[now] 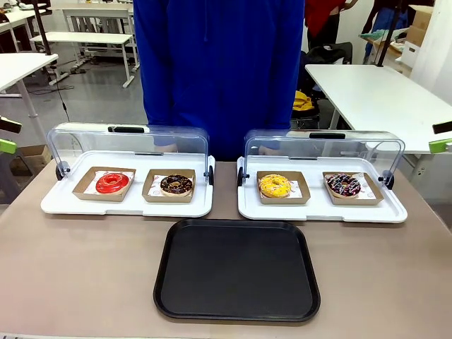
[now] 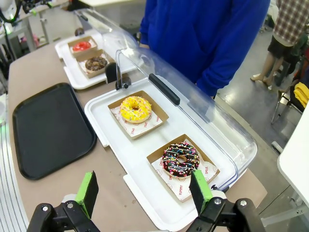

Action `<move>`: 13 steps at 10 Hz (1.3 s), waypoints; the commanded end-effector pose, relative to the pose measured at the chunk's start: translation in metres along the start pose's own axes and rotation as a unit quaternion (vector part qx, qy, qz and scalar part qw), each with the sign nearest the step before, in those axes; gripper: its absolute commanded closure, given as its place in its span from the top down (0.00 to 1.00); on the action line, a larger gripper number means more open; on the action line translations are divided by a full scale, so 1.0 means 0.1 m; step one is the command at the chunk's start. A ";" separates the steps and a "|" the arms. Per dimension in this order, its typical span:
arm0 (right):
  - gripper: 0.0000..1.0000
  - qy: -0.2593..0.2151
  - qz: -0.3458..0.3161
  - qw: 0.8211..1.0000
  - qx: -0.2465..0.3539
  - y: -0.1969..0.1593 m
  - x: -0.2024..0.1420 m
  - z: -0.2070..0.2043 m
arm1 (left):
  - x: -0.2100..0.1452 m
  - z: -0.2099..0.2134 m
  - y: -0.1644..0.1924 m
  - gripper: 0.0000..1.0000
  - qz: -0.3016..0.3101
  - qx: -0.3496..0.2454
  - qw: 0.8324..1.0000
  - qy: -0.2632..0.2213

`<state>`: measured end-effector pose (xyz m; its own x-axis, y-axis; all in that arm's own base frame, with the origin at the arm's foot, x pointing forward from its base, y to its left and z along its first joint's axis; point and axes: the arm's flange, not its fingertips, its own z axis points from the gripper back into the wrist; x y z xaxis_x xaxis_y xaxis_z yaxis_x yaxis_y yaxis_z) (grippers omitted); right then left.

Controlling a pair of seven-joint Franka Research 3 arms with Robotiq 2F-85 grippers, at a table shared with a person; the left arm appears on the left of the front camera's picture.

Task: Move the first donut from the left to the tray.
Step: Pick up the Paper togo box containing the Donut indicated by the person and place it on the Handle tray.

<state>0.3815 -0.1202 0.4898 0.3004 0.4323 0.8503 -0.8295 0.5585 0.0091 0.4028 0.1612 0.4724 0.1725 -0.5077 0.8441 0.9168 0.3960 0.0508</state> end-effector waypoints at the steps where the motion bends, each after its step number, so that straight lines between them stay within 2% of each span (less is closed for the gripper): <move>1: 1.00 -0.014 0.013 1.000 -0.001 -0.04 0.01 -0.02 | 0.00 0.00 0.00 1.00 -0.003 -0.003 1.000 -0.008; 13: 1.00 -0.014 0.013 1.000 -0.001 -0.04 0.01 -0.02 | 0.00 0.00 0.00 1.00 -0.003 -0.003 1.000 -0.008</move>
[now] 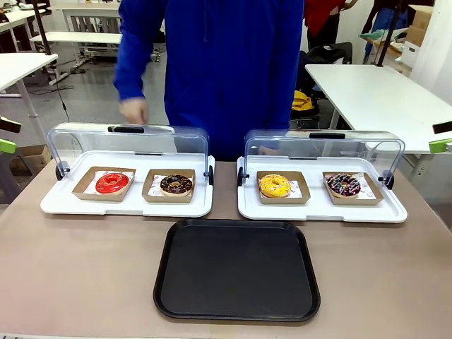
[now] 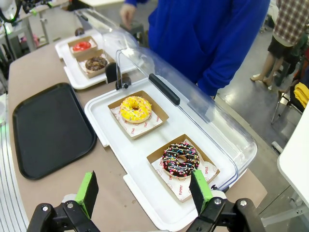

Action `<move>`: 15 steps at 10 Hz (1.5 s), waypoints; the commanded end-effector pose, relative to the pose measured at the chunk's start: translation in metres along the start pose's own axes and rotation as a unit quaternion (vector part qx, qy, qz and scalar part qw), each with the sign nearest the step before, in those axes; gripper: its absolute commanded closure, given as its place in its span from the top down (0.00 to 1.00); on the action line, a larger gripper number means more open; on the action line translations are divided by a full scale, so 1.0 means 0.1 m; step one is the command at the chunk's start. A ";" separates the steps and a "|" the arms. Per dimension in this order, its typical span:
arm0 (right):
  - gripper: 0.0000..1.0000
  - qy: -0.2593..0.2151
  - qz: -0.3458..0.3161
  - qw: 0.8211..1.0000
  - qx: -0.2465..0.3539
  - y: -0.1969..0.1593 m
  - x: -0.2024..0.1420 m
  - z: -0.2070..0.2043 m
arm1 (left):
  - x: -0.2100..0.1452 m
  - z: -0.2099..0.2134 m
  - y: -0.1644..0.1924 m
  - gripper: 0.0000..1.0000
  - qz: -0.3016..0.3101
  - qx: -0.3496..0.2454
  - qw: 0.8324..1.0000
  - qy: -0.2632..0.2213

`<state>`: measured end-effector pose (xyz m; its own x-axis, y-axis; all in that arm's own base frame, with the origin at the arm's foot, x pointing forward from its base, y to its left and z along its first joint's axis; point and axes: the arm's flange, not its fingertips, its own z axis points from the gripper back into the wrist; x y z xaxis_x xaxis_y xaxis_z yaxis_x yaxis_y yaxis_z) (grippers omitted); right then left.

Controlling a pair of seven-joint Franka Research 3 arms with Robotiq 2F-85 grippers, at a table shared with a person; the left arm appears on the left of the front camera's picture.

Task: Move the first donut from the left to the tray.
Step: Pick up the Paper togo box containing the Donut indicated by the person and place it on the Handle tray.

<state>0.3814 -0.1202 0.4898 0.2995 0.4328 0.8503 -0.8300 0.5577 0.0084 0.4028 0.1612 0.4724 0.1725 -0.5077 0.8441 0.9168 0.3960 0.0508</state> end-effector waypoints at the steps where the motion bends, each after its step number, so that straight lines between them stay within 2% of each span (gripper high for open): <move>1: 1.00 -0.014 0.012 1.000 -0.001 -0.04 0.01 -0.02 | 0.00 0.00 0.00 1.00 -0.003 -0.003 1.000 -0.008; 15: 1.00 -0.014 0.012 1.000 -0.001 -0.04 0.01 -0.02 | 0.00 0.00 0.00 1.00 -0.003 -0.003 1.000 -0.008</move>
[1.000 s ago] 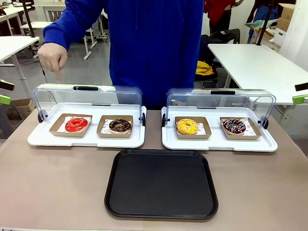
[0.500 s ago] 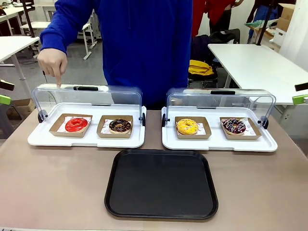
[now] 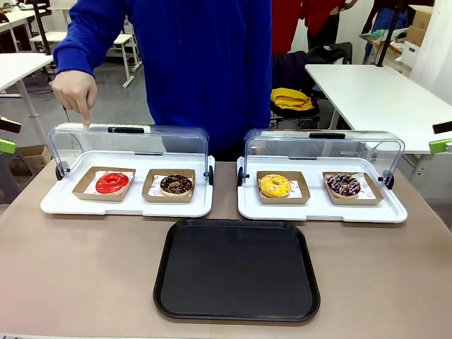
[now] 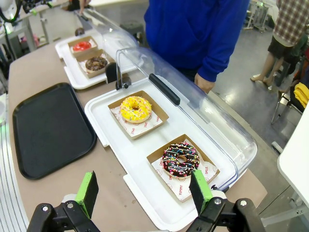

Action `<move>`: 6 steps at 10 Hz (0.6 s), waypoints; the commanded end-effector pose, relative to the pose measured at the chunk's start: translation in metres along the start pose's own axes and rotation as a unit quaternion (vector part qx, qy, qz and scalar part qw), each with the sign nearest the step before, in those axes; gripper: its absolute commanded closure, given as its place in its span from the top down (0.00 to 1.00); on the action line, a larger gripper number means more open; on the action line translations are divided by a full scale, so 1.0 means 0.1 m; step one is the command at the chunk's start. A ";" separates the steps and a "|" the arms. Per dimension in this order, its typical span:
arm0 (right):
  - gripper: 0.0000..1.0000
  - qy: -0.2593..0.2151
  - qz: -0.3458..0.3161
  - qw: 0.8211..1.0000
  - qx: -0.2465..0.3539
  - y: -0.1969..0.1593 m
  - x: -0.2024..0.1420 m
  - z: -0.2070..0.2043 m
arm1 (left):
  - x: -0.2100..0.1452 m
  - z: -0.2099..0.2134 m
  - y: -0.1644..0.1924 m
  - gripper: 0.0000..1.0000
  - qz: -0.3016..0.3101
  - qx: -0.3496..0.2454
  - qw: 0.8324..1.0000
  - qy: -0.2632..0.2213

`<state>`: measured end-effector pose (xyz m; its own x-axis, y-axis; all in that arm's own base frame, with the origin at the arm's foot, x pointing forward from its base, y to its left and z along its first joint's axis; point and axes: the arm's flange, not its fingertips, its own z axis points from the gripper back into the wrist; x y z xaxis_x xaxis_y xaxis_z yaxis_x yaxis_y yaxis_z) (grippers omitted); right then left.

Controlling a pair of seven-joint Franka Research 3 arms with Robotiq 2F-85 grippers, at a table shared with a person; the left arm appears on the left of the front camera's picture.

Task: Move the first donut from the left to the tray.
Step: Pick up the Paper togo box containing the Donut indicated by the person and place it on the Handle tray.

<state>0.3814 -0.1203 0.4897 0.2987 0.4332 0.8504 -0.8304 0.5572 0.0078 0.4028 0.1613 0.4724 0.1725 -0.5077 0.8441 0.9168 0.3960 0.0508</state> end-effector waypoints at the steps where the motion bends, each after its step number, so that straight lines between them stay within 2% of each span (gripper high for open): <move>1: 1.00 -0.014 0.012 1.000 -0.001 -0.04 0.01 -0.02 | 0.00 0.00 0.00 1.00 -0.003 -0.003 1.000 -0.008; 3: 1.00 -0.014 0.012 1.000 -0.001 -0.04 0.01 -0.02 | 0.00 0.00 0.00 1.00 0.000 0.000 1.000 0.000; 6: 1.00 -0.014 0.012 1.000 -0.001 -0.04 0.01 -0.02 | 0.27 -0.40 0.11 1.00 -0.041 -0.056 0.991 0.112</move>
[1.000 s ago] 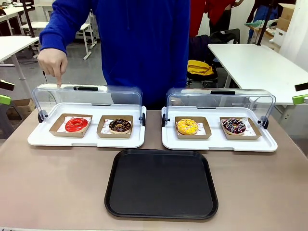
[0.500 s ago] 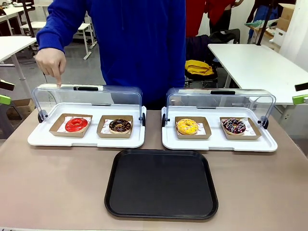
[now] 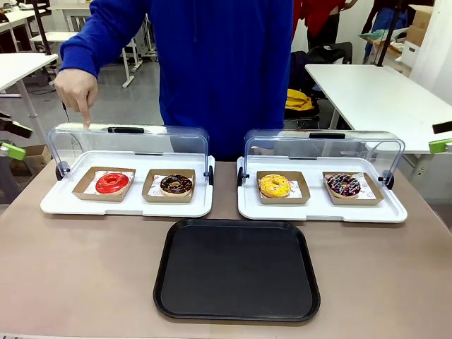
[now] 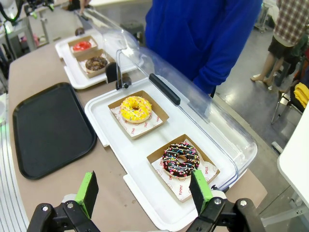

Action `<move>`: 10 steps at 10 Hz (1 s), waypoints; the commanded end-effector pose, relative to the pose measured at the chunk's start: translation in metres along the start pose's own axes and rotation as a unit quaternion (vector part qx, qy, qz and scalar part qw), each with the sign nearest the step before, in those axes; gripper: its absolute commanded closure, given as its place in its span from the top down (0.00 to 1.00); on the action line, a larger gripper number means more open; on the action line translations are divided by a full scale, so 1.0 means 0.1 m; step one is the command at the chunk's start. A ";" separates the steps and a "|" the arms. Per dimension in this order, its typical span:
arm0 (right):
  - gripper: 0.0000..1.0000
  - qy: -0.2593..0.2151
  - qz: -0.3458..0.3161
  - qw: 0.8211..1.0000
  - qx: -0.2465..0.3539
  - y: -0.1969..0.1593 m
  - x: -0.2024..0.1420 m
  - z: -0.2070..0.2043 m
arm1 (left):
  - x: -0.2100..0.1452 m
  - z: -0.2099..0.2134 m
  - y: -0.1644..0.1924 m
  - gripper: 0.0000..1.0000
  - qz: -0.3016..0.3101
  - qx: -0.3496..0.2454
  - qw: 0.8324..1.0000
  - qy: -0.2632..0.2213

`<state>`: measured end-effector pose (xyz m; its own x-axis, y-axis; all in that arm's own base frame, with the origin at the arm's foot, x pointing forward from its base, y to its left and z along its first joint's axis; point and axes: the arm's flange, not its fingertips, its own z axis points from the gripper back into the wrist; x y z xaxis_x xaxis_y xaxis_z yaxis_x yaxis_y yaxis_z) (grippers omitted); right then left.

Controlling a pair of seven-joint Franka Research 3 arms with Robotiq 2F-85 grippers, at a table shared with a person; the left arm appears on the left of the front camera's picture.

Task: Move the first donut from the left to the tray.
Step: Pick up the Paper togo box containing the Donut indicated by the person and place it on the Handle tray.

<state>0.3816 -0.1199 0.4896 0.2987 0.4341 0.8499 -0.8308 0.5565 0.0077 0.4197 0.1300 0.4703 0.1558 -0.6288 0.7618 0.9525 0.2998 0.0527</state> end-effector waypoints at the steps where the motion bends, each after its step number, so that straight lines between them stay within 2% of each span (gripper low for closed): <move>1: 1.00 -0.015 0.012 1.000 -0.001 -0.04 0.01 -0.02 | 0.19 -0.22 0.19 1.00 -0.014 -0.025 0.996 0.081; 4: 1.00 -0.015 0.012 1.000 -0.001 -0.04 0.01 -0.02 | 0.29 -0.68 0.43 1.00 -0.060 -0.029 0.982 0.178; 6: 1.00 -0.015 0.012 1.000 -0.001 -0.04 0.01 -0.02 | 0.20 -1.04 0.52 1.00 -0.091 -0.051 0.966 0.236; 8: 1.00 -0.015 0.012 1.000 -0.001 -0.04 0.01 -0.02 | 0.04 -1.27 0.60 1.00 -0.109 -0.074 0.957 0.259; 10: 1.00 -0.015 0.012 1.000 -0.001 -0.04 0.01 -0.02 | -0.08 -1.45 0.61 1.00 -0.131 -0.079 0.953 0.262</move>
<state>0.3821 -0.1198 0.4891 0.3004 0.4361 0.8483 -0.8309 0.5564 0.0082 0.5121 0.0489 0.3725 0.0095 -0.9474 0.3199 0.9986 0.0254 0.0455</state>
